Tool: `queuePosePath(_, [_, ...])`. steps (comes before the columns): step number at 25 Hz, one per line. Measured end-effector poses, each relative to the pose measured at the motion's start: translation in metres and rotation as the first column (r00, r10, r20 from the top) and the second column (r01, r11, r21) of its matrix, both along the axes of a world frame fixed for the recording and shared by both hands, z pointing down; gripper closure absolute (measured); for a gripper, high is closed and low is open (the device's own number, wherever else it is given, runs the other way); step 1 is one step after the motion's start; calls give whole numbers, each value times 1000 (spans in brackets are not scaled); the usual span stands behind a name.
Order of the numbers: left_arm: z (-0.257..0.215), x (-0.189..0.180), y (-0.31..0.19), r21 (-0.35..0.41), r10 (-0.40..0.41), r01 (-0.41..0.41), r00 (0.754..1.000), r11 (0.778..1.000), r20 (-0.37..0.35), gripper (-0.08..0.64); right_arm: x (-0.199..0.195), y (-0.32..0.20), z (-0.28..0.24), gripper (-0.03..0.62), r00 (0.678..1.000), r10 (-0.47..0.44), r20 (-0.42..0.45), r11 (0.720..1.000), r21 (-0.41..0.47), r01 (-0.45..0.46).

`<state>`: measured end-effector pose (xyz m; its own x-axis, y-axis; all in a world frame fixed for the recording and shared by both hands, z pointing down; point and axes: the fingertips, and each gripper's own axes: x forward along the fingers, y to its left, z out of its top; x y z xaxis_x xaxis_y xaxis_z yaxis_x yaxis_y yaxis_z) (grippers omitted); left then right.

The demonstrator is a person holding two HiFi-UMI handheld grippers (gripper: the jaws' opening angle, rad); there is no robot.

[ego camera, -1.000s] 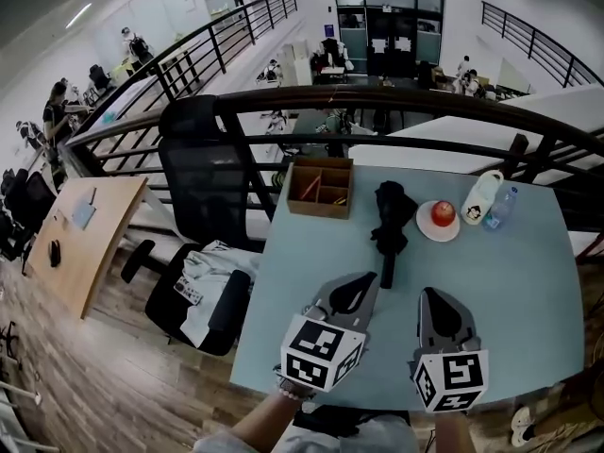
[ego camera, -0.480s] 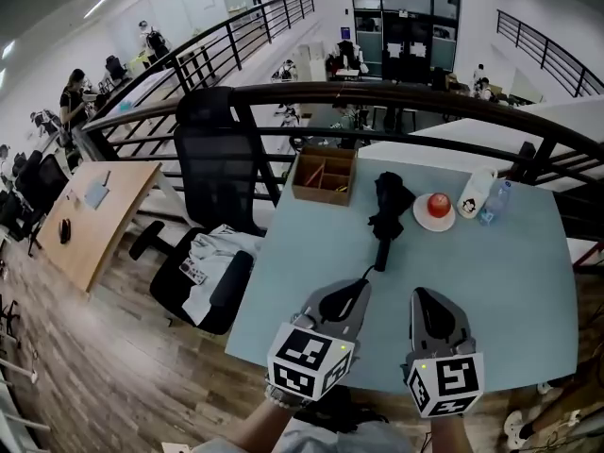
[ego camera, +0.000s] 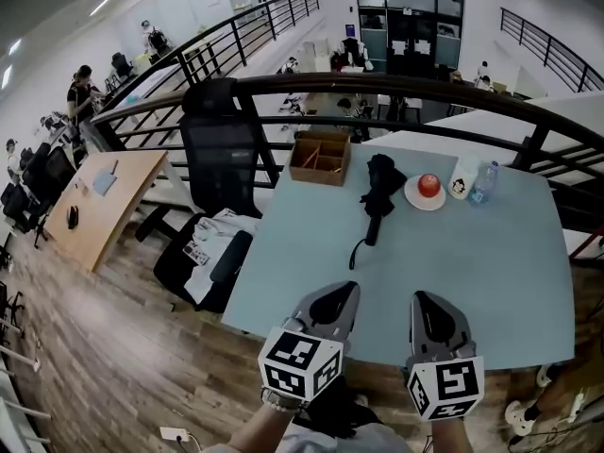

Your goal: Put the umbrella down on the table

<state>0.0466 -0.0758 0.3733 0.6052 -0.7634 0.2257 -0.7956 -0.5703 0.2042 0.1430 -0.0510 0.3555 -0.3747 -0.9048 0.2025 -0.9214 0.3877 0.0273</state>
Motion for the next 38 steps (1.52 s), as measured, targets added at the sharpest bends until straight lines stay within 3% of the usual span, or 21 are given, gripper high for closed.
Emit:
queuePosePath(9, [-24,6,35,4,35,-35,998,999,-53,555,1,31,-7,594,1000,0,17,1000,12,0])
queuePosePath(27, [-42,-14,14,49,99,-98,995,994,-24,555,-35,12,-36,594,1000,20,12,997,73,-21])
queuePosePath(38, [-43,-16,11,52,117,-115,993,992,-34,555,-34,7,-34,594,999,39,6,997,66,-39])
